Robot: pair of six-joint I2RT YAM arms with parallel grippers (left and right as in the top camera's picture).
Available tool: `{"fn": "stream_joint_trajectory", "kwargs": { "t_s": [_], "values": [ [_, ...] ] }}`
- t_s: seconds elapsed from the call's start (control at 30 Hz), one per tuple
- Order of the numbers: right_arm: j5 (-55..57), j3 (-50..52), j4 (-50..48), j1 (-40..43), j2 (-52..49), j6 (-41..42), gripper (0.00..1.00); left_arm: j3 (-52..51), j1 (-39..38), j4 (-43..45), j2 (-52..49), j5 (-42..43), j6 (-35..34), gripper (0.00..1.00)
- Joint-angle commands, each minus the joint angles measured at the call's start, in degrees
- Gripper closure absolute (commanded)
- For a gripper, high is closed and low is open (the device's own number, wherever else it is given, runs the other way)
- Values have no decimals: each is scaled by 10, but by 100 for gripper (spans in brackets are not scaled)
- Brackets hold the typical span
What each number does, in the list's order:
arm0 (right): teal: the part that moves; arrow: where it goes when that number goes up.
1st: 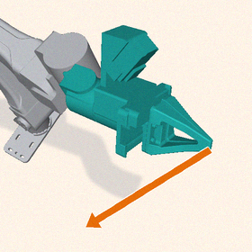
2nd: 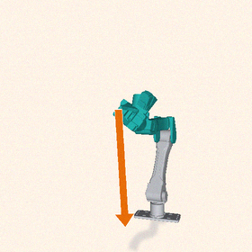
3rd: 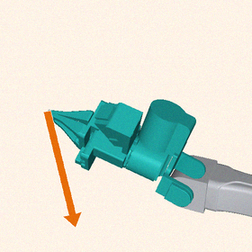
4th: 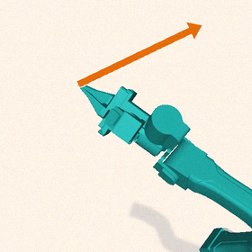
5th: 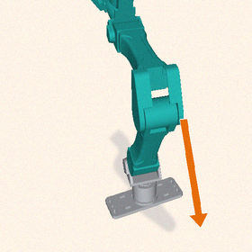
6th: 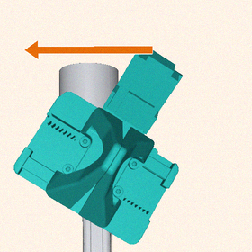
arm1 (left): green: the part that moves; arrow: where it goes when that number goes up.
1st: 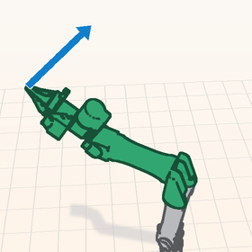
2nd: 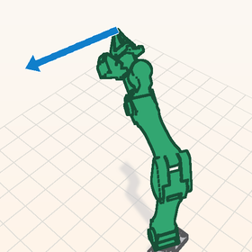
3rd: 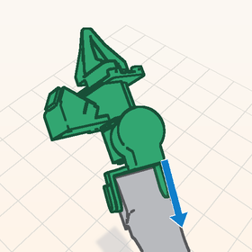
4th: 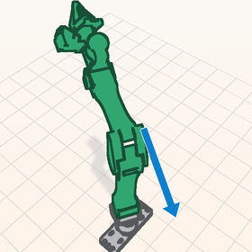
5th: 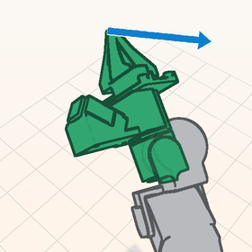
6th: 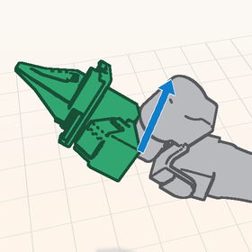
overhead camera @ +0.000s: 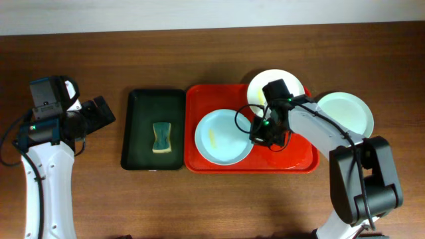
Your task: Clean dirty plates on tray and stack at the side
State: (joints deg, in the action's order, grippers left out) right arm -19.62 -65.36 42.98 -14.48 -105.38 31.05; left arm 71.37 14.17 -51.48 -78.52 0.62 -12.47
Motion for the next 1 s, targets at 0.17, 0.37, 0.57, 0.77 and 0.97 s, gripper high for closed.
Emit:
{"fn": "stream_joint_trajectory", "kwargs": {
  "t_s": [0.17, 0.37, 0.57, 0.77, 0.97],
  "values": [
    [55, -12, -11, 21, 4, 25, 96, 7, 2, -1, 7, 0, 2, 1],
    [53, -12, -21, 21, 4, 25, 96, 7, 2, -1, 7, 0, 2, 1],
    [31, -33, 11, 23, 5, -1, 71, 7, 2, -1, 7, 0, 2, 1],
    [39, -152, 160, 23, 5, -84, 63, 7, 2, -1, 7, 0, 2, 1],
    [85, -260, 289, 23, 5, -125, 25, 7, 2, -1, 7, 0, 2, 1]
  ]
}}
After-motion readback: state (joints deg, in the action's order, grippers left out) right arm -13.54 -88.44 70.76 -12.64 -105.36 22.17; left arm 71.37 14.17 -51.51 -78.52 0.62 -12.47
